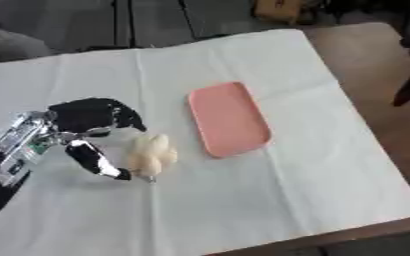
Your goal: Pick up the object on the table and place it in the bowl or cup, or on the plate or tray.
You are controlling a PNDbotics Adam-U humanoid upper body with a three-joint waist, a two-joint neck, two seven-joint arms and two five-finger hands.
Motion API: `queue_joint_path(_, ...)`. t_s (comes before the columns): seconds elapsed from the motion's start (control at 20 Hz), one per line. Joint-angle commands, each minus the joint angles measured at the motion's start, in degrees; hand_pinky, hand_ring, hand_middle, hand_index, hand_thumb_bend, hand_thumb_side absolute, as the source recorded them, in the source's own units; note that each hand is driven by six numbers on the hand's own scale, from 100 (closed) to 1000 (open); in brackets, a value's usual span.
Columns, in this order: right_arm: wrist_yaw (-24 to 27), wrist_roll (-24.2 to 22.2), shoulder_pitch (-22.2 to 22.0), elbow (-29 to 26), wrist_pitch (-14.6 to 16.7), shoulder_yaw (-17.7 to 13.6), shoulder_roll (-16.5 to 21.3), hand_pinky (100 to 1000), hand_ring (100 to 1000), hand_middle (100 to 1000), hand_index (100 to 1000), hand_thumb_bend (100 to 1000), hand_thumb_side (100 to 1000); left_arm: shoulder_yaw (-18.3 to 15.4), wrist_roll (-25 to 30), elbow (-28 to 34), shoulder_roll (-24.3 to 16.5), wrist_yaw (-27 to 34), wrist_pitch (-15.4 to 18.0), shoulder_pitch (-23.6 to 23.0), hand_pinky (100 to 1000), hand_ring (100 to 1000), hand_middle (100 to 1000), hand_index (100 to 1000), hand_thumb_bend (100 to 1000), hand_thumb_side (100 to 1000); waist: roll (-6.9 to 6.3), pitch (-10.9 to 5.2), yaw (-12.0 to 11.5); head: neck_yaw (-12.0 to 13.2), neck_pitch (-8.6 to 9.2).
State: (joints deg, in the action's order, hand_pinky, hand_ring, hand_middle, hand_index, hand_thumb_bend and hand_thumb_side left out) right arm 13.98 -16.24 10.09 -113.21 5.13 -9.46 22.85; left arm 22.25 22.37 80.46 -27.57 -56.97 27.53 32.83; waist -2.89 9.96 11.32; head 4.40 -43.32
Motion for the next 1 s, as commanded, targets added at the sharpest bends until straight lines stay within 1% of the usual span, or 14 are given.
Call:
queue_joint_path(0.05, 0.3, -0.2, 0.4, -0.5, 0.1, 0.0, 0.9, 376, 388, 751, 686, 100, 700, -0.1, 0.0, 0.0, -0.1, 0.0, 0.4, 1.4, 858, 837, 782, 883, 644, 712, 0.36, -1.00, 0.1, 0.0, 0.22)
queue_joint_path(0.1, 0.3, -0.2, 0.4, -0.5, 0.1, 0.0, 0.8, 376, 388, 751, 686, 100, 700, -0.1, -0.2, -0.2, 0.1, -0.1, 0.5, 1.4, 857, 836, 789, 889, 638, 682, 0.39, -0.98, 0.1, 0.0, 0.23)
queue_joint_path(0.4, 0.3, -0.3, 0.4, -0.5, 0.2, 0.0, 0.8, 376, 388, 751, 686, 100, 700, 0.5, -1.6, -1.5, 1.4, -1.2, 1.2, 2.3, 862, 845, 819, 904, 630, 632, 0.49, -0.95, 0.3, 0.1, 0.27)
queue_joint_path(0.7, 0.3, -0.4, 0.5, -0.5, 0.2, 0.1, 0.7, 376, 388, 751, 686, 100, 700, 0.6, -1.7, -3.6, 2.4, -2.6, 2.4, 2.9, 864, 851, 837, 913, 620, 629, 0.44, -0.86, 0.4, 0.1, 0.43)
queue_joint_path(0.8, 0.3, -0.3, 0.4, -0.5, 0.1, 0.0, 0.7, 377, 388, 751, 687, 100, 701, 0.5, -1.8, -4.2, 2.8, -3.6, 2.5, 3.0, 863, 847, 812, 905, 633, 594, 0.41, -0.84, 0.5, 0.0, 0.39)
queue_joint_path(0.9, 0.2, -0.4, 0.4, -0.5, 0.1, 0.0, 0.7, 377, 388, 751, 687, 100, 701, 0.3, -2.6, -4.7, 3.2, -4.8, 2.4, 3.2, 863, 846, 799, 899, 648, 583, 0.39, -0.84, 0.6, 0.0, 0.36)
queue_joint_path(1.0, 0.2, -0.4, 0.5, -0.5, 0.1, 0.1, 0.7, 377, 388, 751, 687, 100, 701, 0.3, -3.8, -4.8, 3.4, -6.6, 2.4, 3.5, 861, 843, 786, 884, 691, 561, 0.35, -0.86, 0.6, 0.0, 0.37)
